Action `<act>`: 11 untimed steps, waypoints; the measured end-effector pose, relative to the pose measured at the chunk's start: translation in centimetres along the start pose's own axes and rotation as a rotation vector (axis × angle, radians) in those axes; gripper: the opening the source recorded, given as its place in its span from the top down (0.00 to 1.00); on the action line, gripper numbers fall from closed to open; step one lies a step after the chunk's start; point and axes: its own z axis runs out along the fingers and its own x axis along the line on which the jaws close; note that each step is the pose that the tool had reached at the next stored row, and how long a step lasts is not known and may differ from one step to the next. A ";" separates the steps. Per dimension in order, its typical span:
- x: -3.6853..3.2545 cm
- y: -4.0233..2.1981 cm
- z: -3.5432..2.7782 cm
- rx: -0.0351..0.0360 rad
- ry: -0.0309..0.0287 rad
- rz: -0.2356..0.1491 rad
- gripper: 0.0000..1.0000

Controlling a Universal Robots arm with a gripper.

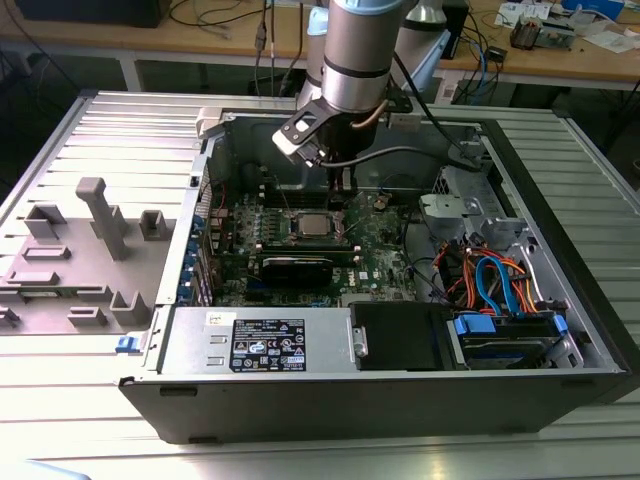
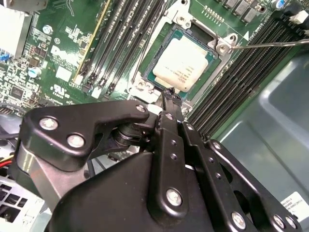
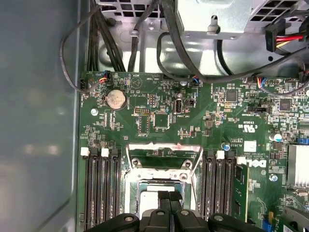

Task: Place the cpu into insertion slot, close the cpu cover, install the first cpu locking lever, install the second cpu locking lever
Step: 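Close the cpu cover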

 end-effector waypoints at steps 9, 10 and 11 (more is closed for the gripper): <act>-0.02 -0.04 -1.69 -0.0001 0.0004 0.000 0.89; -0.02 -0.04 -1.69 -0.0001 0.0003 0.000 0.89; -0.02 -0.04 -1.70 0.0000 0.0002 0.000 0.89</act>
